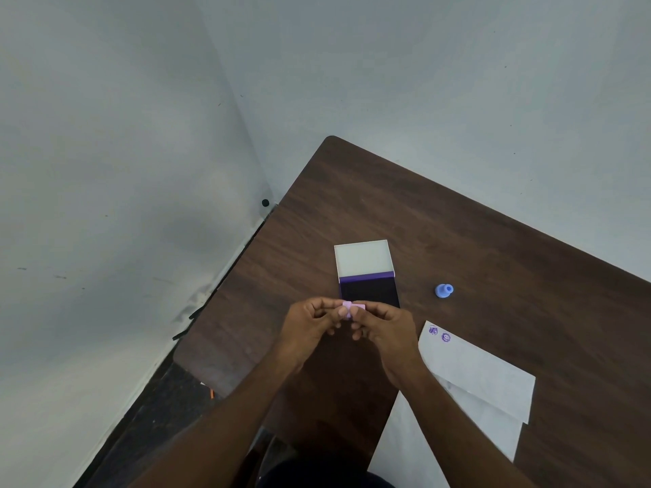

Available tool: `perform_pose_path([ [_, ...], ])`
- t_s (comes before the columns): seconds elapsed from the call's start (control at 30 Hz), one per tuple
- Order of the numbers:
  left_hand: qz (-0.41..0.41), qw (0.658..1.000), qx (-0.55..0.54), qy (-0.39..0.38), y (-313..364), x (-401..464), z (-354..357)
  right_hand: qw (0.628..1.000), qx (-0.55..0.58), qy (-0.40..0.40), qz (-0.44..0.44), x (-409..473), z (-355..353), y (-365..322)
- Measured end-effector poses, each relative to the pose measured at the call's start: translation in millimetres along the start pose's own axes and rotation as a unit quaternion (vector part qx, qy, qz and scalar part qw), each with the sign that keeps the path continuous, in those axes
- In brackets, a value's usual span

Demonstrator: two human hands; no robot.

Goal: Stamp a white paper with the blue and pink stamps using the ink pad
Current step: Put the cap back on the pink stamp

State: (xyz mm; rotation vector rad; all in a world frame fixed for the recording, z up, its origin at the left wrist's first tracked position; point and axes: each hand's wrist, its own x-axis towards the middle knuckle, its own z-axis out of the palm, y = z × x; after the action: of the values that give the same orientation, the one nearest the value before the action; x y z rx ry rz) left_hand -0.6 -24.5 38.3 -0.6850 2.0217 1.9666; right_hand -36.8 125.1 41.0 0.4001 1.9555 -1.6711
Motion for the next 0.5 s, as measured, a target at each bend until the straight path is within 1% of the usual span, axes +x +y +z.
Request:
perform_pose_path([
  [0.13,0.008,1.0,-0.008,-0.006,-1.3,-1.2,0.7,1.0,0.011,0.005,0.021,0.7,-0.4,5.6],
  [0.3,0.018,1.0,0.007,-0.016,-0.9,-1.5,3.7,0.998,0.028,0.017,0.044,3.8,-3.2,7.5],
  [0.43,0.019,1.0,0.001,-0.007,0.7,-0.1,4.8,0.998,0.033,0.02,0.04,4.4,-2.4,8.2],
  [0.5,0.008,1.0,-0.001,0.008,-1.2,1.5,6.2,0.999,0.036,0.023,0.03,3.7,-2.6,6.1],
])
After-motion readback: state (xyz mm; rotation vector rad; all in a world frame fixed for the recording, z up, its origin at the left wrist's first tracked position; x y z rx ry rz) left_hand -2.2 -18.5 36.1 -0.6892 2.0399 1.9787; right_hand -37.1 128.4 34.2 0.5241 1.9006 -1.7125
